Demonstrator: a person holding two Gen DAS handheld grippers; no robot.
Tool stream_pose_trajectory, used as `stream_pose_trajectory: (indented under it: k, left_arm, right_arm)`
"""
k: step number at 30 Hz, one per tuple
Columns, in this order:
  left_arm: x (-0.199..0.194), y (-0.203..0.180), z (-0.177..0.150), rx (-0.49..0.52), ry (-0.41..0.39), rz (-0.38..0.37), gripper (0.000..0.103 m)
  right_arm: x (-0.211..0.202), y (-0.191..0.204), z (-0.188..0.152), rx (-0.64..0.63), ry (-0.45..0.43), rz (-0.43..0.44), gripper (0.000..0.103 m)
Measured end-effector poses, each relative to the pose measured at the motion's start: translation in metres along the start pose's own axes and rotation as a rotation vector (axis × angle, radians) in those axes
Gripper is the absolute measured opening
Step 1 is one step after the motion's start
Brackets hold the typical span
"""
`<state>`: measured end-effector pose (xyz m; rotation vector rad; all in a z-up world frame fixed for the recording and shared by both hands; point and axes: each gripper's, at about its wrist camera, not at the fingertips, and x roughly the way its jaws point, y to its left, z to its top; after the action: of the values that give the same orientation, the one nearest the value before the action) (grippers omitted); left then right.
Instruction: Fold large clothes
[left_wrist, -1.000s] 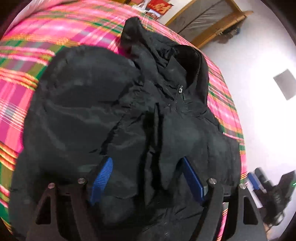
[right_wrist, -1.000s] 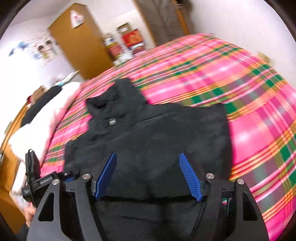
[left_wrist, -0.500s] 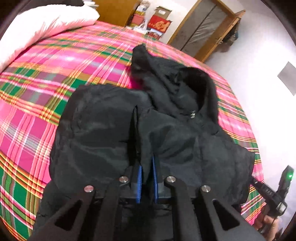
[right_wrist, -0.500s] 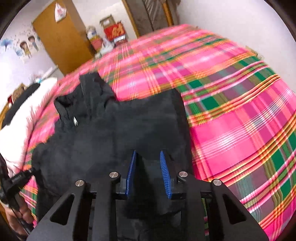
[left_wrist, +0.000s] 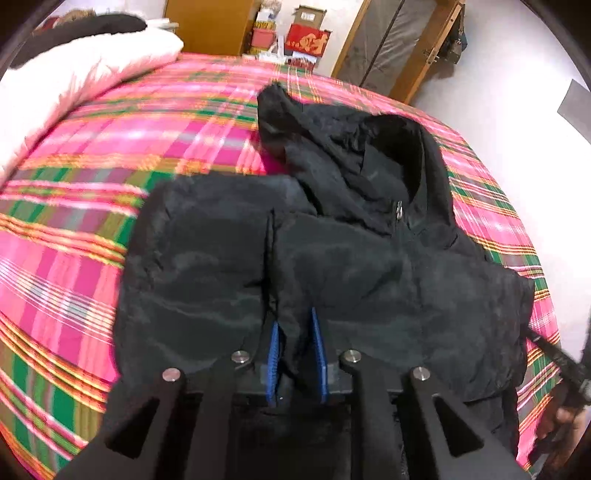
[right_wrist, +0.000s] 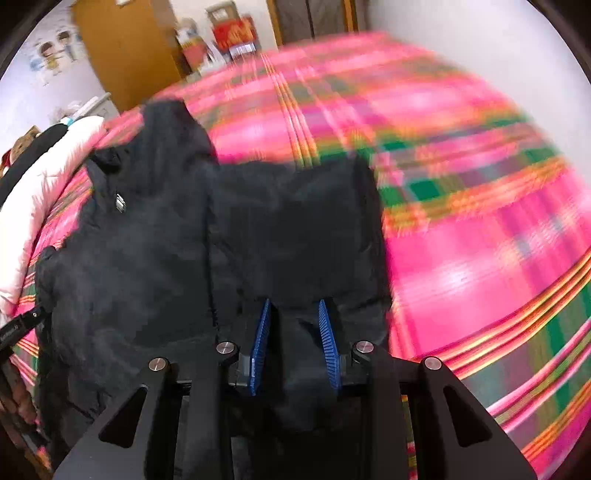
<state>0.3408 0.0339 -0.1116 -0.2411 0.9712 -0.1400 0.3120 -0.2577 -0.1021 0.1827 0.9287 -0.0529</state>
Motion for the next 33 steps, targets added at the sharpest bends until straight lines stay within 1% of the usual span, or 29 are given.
stream_pose_trajectory:
  k: [2, 3, 4, 5, 6, 7, 9, 11, 12, 14, 15, 16, 17, 19, 21, 22, 23, 25, 27, 28, 30, 32, 33]
  left_arm:
    - [-0.015, -0.001, 0.005, 0.004, -0.036, 0.015, 0.023]
    - [-0.023, -0.001, 0.007, 0.004, -0.065, 0.039, 0.024]
    - [-0.028, -0.001, 0.009, 0.005, -0.089, 0.067, 0.024]
    - [-0.034, 0.000, 0.011, 0.006, -0.115, 0.098, 0.024]
    - [-0.039, 0.001, 0.013, 0.003, -0.136, 0.114, 0.024]
    - [-0.042, 0.002, 0.013, -0.005, -0.152, 0.117, 0.024]
    - [-0.045, 0.002, 0.013, -0.013, -0.161, 0.080, 0.024]
    - [-0.037, -0.008, 0.009, 0.029, -0.132, 0.028, 0.026]
    - [-0.029, -0.014, 0.006, 0.063, -0.108, 0.022, 0.027]
    - [-0.004, -0.022, -0.002, 0.132, -0.032, 0.028, 0.031]
    - [0.009, -0.022, -0.007, 0.146, 0.006, 0.052, 0.031]
    - [0.019, -0.018, -0.011, 0.141, 0.039, 0.067, 0.034]
    - [0.024, -0.011, -0.012, 0.117, 0.050, 0.055, 0.034]
    - [0.022, 0.000, -0.009, 0.061, 0.056, 0.027, 0.034]
    - [0.013, 0.006, -0.005, 0.034, 0.038, 0.040, 0.034]
    - [0.009, 0.007, -0.003, 0.033, 0.022, 0.054, 0.034]
    - [0.004, 0.007, -0.001, 0.036, 0.001, 0.066, 0.034]
    - [0.000, 0.008, 0.000, 0.039, -0.029, 0.073, 0.034]
    - [0.005, 0.010, -0.005, 0.055, -0.018, 0.089, 0.037]
    - [0.013, 0.013, -0.008, 0.059, 0.010, 0.101, 0.038]
    - [0.021, 0.017, -0.012, 0.055, 0.040, 0.089, 0.038]
    - [0.016, 0.017, -0.009, 0.047, 0.041, 0.090, 0.038]
    - [0.008, 0.017, -0.006, 0.043, 0.024, 0.090, 0.038]
  right_arm:
    - [-0.011, -0.002, 0.005, 0.002, -0.046, -0.005, 0.027]
    - [-0.012, -0.007, 0.007, 0.010, -0.055, -0.017, 0.028]
    - [-0.009, -0.013, 0.006, 0.026, -0.050, -0.033, 0.028]
    - [-0.001, -0.020, 0.005, 0.047, -0.027, -0.046, 0.028]
    - [0.005, -0.026, 0.002, 0.064, -0.005, -0.054, 0.028]
    - [0.013, -0.032, 0.000, 0.082, 0.015, -0.053, 0.028]
    - [0.026, -0.038, -0.004, 0.085, 0.041, -0.052, 0.028]
    - [0.040, -0.040, -0.007, 0.086, 0.082, -0.049, 0.029]
    - [0.044, -0.040, -0.008, 0.096, 0.092, -0.047, 0.029]
    - [0.045, -0.042, -0.009, 0.108, 0.094, -0.043, 0.029]
    - [0.042, -0.041, -0.008, 0.105, 0.092, -0.049, 0.029]
    - [0.036, -0.040, -0.006, 0.108, 0.080, -0.056, 0.029]
    - [0.028, -0.039, -0.003, 0.115, 0.055, -0.058, 0.029]
    - [0.009, -0.033, 0.004, 0.114, -0.005, -0.027, 0.029]
    - [-0.006, -0.022, 0.007, 0.094, -0.050, 0.011, 0.029]
    - [-0.009, -0.014, 0.007, 0.071, -0.056, 0.040, 0.029]
    - [-0.007, -0.004, 0.006, 0.036, -0.047, 0.064, 0.029]
    - [0.004, 0.012, 0.001, -0.038, -0.010, 0.072, 0.029]
    - [0.025, 0.025, -0.008, -0.100, 0.047, 0.056, 0.029]
    - [0.033, 0.028, -0.011, -0.123, 0.069, 0.047, 0.029]
    - [0.038, 0.029, -0.015, -0.138, 0.069, 0.033, 0.029]
    - [0.029, 0.027, -0.010, -0.112, 0.058, 0.033, 0.029]
    - [0.022, 0.026, -0.008, -0.097, 0.036, 0.039, 0.029]
